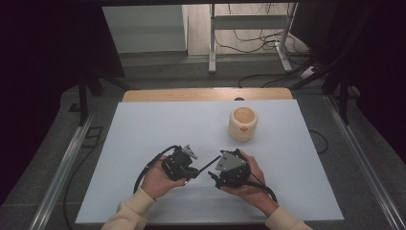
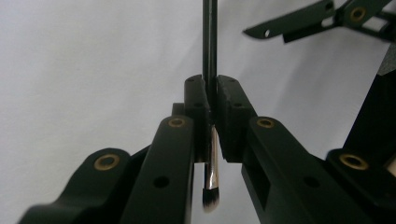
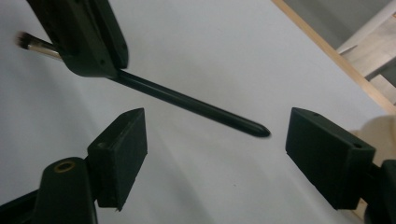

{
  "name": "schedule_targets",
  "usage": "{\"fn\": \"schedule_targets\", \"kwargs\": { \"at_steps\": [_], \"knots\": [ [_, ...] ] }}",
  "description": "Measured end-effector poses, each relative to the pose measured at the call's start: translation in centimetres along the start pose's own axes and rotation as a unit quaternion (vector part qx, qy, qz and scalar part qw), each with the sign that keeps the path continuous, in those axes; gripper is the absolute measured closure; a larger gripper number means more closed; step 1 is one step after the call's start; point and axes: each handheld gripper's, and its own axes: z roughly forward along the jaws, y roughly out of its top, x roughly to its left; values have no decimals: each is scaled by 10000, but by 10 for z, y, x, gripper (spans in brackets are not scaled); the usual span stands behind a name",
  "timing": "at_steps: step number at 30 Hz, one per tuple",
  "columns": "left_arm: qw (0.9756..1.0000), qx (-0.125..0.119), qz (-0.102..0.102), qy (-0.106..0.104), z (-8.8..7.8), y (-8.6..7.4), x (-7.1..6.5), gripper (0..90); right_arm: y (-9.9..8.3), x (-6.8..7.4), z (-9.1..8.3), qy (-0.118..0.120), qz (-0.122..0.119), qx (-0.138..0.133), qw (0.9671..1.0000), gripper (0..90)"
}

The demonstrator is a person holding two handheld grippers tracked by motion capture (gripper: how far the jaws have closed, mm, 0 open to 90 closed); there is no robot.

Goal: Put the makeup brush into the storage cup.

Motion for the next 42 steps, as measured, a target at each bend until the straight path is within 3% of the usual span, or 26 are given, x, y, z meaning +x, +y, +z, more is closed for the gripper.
{"fn": "schedule_targets", "kwargs": {
  "at_steps": [2,5,15,19,20,21,23,27,32,35,38,42],
  "knots": [
    [10000,23,38,-19,1,1,-1,839,1,2,1,20,-45,-14,10000,220],
    [10000,32,40,-27,3,1,-3,839,4,7,4,17,-358,41,9993,262],
    [10000,43,56,-23,3,2,-6,839,7,16,10,-101,-792,159,9967,367],
    [9997,119,187,-95,3,3,-8,839,8,21,13,80,-935,184,9954,418],
    [9997,111,212,-97,4,3,-10,839,9,25,13,204,-1031,231,9942,469],
    [9997,111,212,-97,4,3,-10,839,9,25,13,204,-1031,231,9942,469],
    [9997,113,210,-101,4,3,-11,838,9,29,15,217,-1210,329,9919,562],
    [9996,-14,267,-78,0,3,-9,834,8,27,16,286,-1204,330,9918,613],
    [9992,-360,191,-12,-4,1,-7,816,7,24,15,466,-1083,324,9925,720],
    [9989,-417,191,30,-5,1,-7,805,7,24,15,541,-1098,334,9919,752],
    [9978,-608,232,132,-7,0,-6,760,6,24,15,606,-1102,316,9916,798],
    [9940,-1030,112,352,-19,-3,0,590,7,23,12,697,-949,254,9927,828]
  ]
}}
